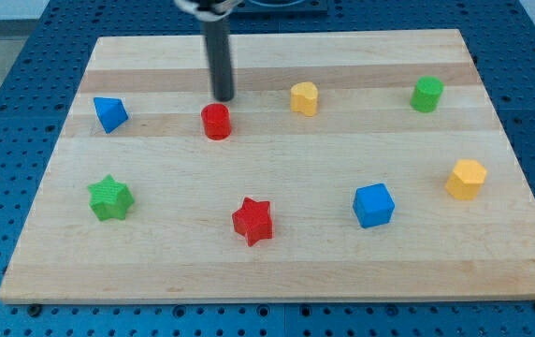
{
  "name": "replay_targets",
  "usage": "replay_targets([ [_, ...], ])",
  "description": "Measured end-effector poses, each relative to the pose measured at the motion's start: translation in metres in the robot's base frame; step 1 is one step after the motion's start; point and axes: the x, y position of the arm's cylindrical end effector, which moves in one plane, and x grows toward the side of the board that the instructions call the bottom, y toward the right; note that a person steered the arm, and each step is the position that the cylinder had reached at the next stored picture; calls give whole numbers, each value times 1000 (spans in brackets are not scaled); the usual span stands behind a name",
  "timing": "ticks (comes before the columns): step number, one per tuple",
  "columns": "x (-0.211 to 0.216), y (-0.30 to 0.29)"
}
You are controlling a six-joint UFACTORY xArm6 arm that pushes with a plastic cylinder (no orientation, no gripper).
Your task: Move the red circle diagonally to the top left of the red star
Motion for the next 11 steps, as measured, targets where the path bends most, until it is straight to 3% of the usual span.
replay_targets([
  [2, 7, -37],
  [3, 42, -32],
  [4, 48, -32],
  [7, 13, -32],
  [8, 13, 22],
  [11, 37, 21],
])
